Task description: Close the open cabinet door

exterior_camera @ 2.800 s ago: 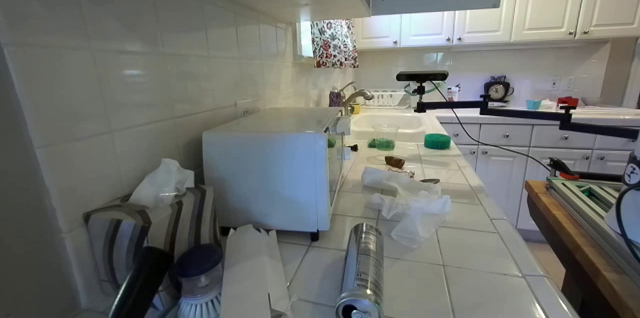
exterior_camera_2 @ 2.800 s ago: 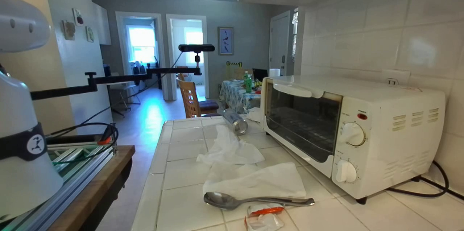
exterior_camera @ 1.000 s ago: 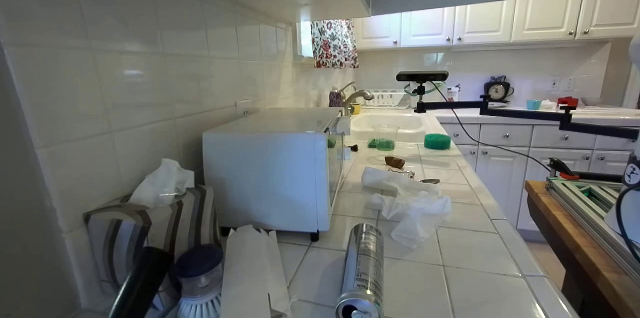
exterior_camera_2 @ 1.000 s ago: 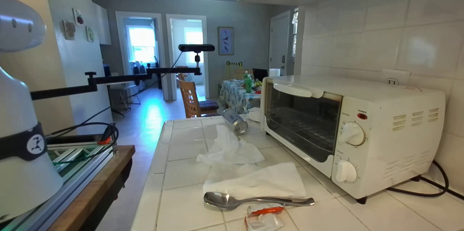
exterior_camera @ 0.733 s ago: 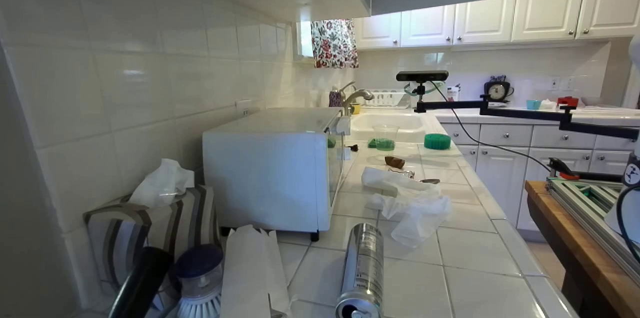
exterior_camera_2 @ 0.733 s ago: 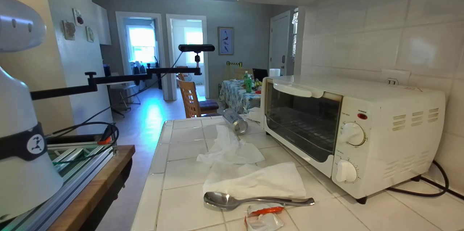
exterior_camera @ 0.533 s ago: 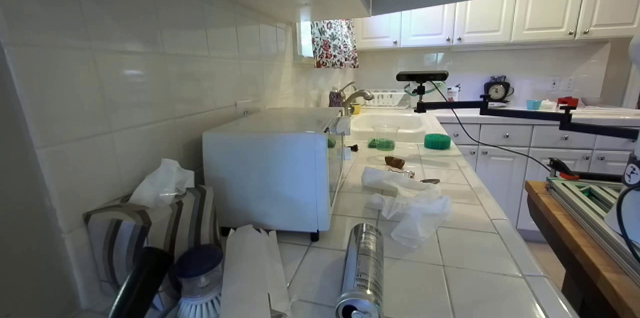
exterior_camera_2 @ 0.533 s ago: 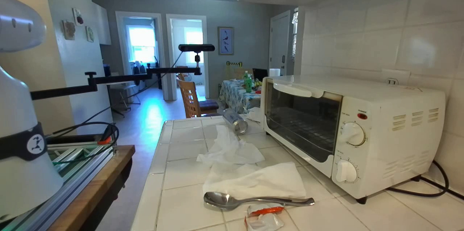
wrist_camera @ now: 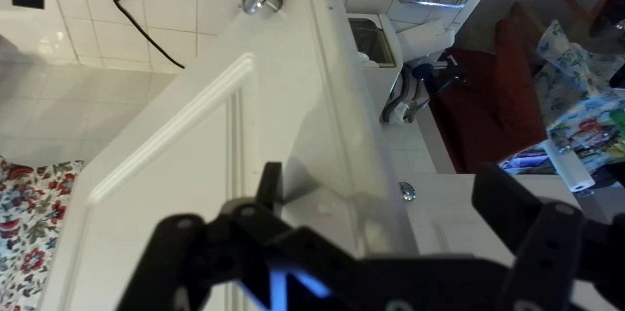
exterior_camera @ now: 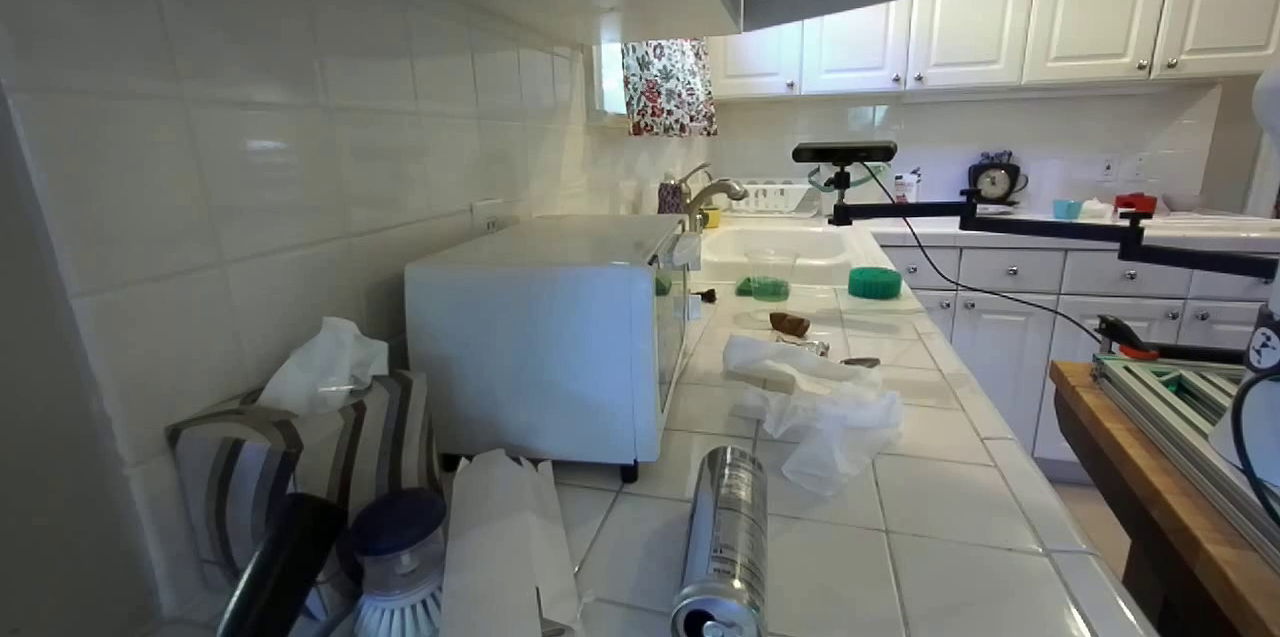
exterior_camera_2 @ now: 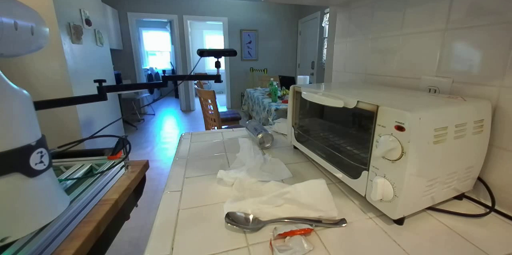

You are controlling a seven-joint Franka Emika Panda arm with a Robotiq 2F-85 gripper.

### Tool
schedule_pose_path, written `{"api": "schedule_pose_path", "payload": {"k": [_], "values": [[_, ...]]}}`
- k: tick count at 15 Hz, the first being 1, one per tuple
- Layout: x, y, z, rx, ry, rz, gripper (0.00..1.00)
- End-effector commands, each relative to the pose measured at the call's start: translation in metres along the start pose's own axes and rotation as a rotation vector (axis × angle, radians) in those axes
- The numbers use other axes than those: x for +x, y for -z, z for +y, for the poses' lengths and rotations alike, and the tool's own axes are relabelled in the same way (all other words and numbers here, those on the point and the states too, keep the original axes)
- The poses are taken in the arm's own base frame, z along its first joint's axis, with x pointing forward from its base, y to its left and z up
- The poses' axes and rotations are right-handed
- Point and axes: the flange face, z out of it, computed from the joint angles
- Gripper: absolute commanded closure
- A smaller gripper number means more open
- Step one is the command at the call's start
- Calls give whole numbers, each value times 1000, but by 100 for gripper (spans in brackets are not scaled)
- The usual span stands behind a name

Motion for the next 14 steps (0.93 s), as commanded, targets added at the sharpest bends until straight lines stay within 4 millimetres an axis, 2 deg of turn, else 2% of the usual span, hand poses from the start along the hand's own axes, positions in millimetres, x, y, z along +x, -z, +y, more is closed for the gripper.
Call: {"api": "schedule_pose_path", "payload": {"k": [1,8,14], "values": [[8,-11,-9,58,33,14,0],[26,-31,-20,111,71,45,0],[49,-60,-32,158,90,88,0]]}}
